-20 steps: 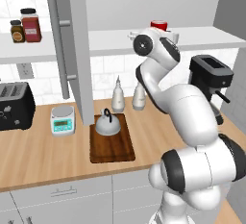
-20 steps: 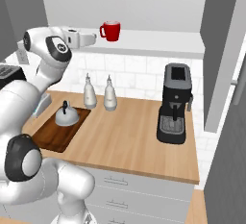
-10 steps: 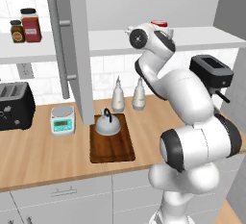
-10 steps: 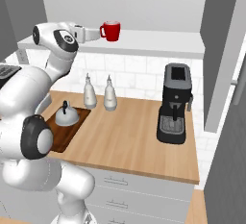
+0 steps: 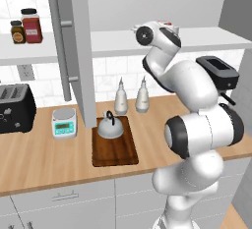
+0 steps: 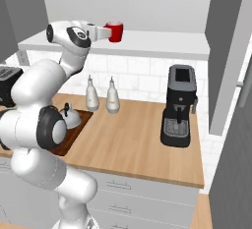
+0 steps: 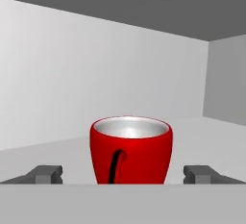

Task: Pick the kettle from the counter and place it on the tray. Then pick the mug from the cabinet and place it on the tray. Then close the cabinet doors.

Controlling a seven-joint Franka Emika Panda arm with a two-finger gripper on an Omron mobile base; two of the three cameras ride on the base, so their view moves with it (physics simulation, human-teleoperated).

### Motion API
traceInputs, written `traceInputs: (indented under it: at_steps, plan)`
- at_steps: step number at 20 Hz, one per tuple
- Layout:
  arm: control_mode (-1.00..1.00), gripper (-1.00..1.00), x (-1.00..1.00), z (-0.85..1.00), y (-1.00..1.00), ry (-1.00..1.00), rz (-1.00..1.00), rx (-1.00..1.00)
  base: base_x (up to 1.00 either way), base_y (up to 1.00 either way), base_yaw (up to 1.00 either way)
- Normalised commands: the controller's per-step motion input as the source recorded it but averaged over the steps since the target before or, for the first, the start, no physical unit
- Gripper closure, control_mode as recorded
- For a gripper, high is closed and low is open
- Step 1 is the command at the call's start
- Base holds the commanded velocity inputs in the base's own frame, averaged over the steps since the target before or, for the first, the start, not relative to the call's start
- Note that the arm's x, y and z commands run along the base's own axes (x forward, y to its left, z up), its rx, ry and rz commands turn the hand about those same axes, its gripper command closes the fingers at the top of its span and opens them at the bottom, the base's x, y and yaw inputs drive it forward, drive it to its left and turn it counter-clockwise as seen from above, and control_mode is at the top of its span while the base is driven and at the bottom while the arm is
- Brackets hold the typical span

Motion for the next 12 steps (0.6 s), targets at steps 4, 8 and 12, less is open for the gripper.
traceInputs:
  at_steps: [4,8,12]
  plan:
    - [-1.00,-1.00,0.16,-0.03,-0.16,0.00,0.00,0.00,0.00,0.00,0.00]
    - [-1.00,-1.00,0.11,-0.02,-0.20,0.00,0.00,0.01,0.00,0.00,0.00]
    - [-1.00,1.00,0.08,-0.05,-0.06,0.00,0.00,0.00,0.00,0.00,0.00]
